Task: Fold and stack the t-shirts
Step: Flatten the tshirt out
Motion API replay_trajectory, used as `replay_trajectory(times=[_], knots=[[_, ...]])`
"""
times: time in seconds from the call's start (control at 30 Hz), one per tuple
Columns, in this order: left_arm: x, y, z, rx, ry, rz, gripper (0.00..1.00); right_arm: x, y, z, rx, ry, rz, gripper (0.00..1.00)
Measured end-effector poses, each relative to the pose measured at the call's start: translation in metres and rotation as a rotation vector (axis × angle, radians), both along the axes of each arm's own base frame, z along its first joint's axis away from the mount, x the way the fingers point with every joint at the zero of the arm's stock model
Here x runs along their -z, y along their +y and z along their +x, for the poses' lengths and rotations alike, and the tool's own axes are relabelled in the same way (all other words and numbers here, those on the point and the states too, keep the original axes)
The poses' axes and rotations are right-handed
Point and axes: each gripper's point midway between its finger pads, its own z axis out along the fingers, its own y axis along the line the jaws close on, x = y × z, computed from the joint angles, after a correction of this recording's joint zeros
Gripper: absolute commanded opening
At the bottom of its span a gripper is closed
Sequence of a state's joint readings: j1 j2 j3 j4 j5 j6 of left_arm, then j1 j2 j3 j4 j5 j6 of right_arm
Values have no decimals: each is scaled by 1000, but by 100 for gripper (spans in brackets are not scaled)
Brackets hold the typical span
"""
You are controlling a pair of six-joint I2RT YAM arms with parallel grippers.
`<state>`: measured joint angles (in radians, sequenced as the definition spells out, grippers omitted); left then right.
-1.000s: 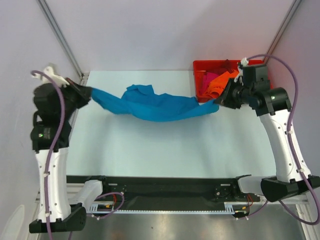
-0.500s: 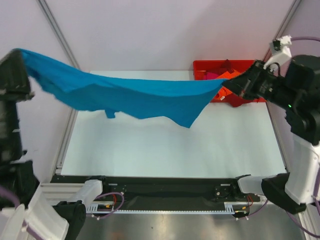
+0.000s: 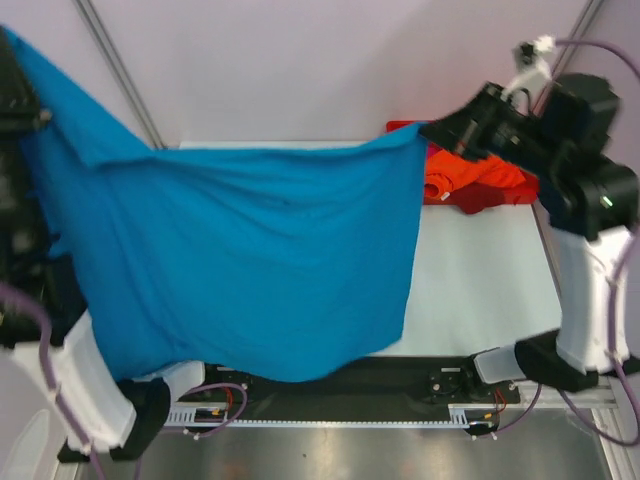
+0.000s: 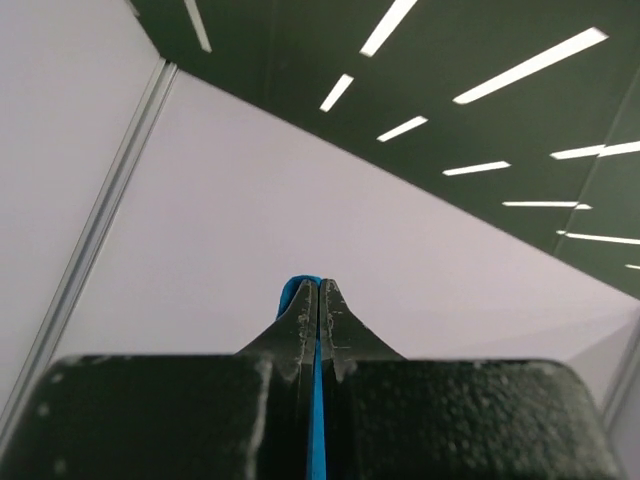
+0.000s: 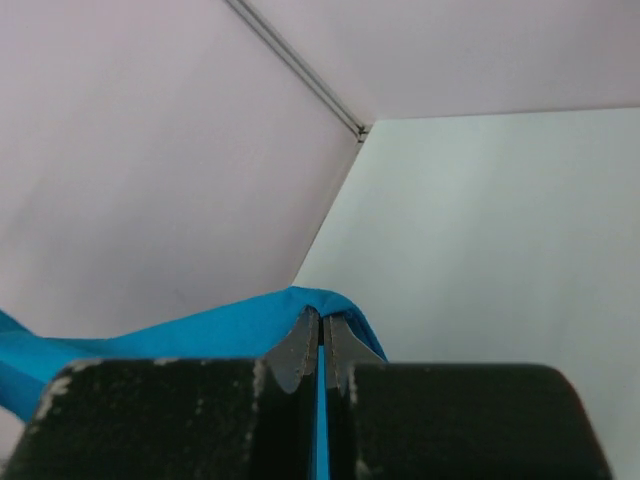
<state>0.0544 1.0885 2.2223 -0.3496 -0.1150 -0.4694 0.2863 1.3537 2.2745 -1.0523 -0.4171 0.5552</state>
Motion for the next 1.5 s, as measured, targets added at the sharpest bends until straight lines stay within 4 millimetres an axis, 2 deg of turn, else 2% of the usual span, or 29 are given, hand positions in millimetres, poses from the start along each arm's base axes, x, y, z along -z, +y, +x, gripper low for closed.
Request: replay_trajectory(times=[0.1,0.13,0.27,0.33,0.4,0.5,0.57,0.67,0.77,0.9,1.0,1.1,1.17,1.27,1.37,1.43,1.5], knots=[[10,7,68,-18,68,-9,0,21,18,57,-3,57,-13,0],[14,9,91,-25,90,-11,0,32,25,83,-3,85,-18,0],[20,18,168,-49,141,-3,0,60,39,150,5,150,-16,0],[27,24,204,-62,164,-4,1,68,38,172,16,173,4,0],[31,32,232,-68,168,-9,0,69,29,190,35,181,40,0],[33,44,250,-72,153,-22,0,57,10,202,64,160,97,0],[33,49,255,-64,141,-36,0,45,0,204,73,132,127,0],[26,50,252,-42,102,-41,0,32,-6,204,72,97,154,0],[24,48,244,-31,93,-36,0,34,-4,198,51,108,156,0],[44,45,227,-28,152,-34,0,58,2,187,26,174,132,0],[75,43,208,-30,220,-36,0,94,7,174,16,266,86,0],[132,40,179,-47,319,-48,0,140,14,153,-2,369,32,0],[185,42,156,-79,407,-79,0,178,23,131,-31,448,-6,0],[266,48,117,-156,553,-114,0,229,37,89,-87,559,-57,0],[331,50,78,-223,655,-142,0,271,48,41,-145,646,-108,0],[367,52,60,-253,711,-169,0,298,52,6,-187,691,-144,0],[415,55,46,-279,801,-208,0,323,51,-22,-209,734,-171,0]])
